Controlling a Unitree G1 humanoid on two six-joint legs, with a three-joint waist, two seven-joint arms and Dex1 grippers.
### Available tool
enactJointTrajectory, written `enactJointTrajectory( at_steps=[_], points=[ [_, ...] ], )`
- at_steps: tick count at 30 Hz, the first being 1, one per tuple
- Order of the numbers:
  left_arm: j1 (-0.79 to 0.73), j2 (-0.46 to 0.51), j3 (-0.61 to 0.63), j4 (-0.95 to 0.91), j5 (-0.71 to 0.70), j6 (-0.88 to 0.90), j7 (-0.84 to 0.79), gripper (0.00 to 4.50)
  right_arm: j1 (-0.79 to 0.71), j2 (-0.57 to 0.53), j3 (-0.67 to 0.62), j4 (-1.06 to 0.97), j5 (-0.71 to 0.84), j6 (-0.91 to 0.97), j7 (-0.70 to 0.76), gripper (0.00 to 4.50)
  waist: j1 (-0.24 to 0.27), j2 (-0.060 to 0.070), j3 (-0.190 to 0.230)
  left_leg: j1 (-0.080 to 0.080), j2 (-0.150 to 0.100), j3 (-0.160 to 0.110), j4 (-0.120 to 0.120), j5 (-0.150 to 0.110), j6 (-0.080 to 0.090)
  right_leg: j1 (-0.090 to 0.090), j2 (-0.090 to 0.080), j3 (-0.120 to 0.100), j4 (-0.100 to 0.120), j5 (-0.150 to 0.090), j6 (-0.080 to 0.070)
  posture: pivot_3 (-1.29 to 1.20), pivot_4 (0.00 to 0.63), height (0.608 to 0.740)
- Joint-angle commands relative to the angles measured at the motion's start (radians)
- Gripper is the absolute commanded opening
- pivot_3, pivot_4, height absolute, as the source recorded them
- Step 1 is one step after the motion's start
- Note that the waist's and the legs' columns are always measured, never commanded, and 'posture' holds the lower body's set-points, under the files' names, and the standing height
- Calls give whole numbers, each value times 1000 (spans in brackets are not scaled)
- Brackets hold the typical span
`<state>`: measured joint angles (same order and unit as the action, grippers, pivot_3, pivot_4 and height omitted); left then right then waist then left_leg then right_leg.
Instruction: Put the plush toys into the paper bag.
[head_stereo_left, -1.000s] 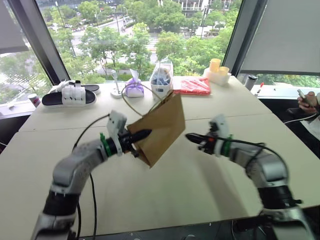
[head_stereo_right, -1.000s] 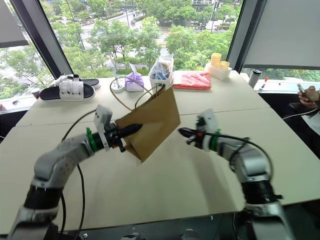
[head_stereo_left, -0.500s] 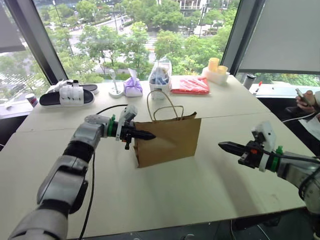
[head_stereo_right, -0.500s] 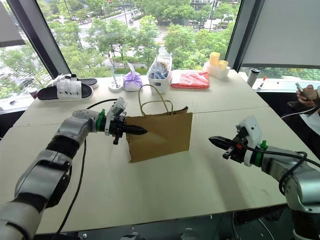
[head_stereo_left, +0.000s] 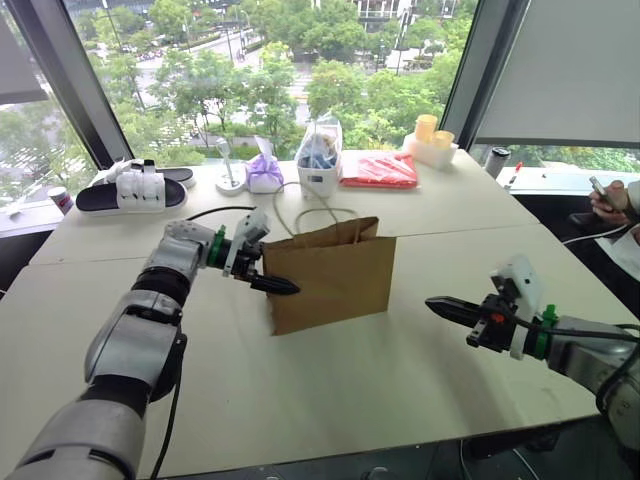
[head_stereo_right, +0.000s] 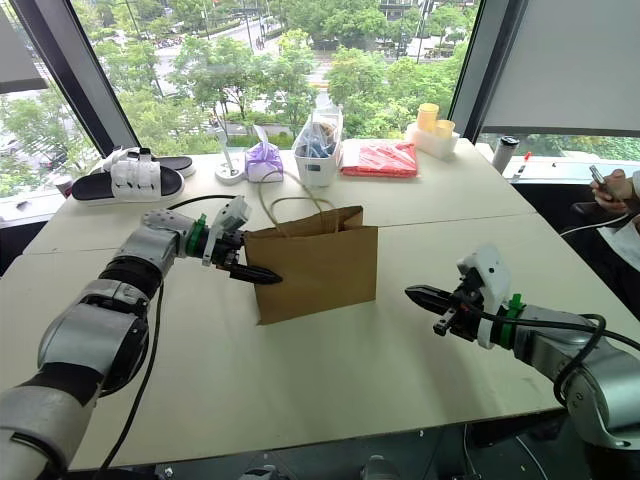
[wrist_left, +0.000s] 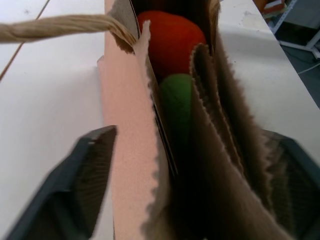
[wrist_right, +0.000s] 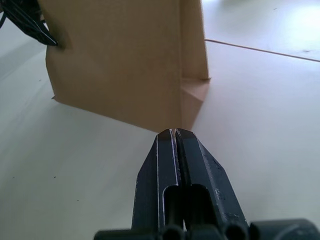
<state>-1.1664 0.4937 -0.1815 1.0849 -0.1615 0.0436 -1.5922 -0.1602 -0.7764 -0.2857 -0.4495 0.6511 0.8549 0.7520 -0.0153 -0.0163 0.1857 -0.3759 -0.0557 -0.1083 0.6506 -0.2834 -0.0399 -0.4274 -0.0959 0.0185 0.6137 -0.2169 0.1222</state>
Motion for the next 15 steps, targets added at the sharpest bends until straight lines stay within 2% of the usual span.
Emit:
enactJointTrajectory(
  at_steps=[1, 3, 10, 15],
  points=[
    [29, 49, 66, -123, -34, 86, 17, 4476, -43, -37, 26, 20, -12, -41, 39, 0, -1, 0, 0, 0, 0, 0, 0, 0, 0, 0, 0, 0, 0, 0, 0, 0, 150, 740],
    [88, 81, 101, -261, -74, 197, 33, 4476, -66, -60, 64, 56, -42, -76, 76, 0, -3, 0, 0, 0, 0, 0, 0, 0, 0, 0, 0, 0, 1, 0, 0, 0, 150, 740],
    [417, 223, 261, -924, -252, 590, 219, 4476, -165, -88, 167, 175, -125, -184, 162, 0, -4, 1, 1, 0, 1, -1, -1, 0, 0, -1, 0, 0, 2, 0, 0, 0, 150, 740],
    [687, 259, 407, -1334, -409, 817, 389, 4476, -215, -98, 194, 225, -146, -224, 218, 0, -2, 1, 1, 1, 1, -2, -1, 0, 0, -1, -1, 2, 2, 0, 0, 0, 150, 740]
  ],
)
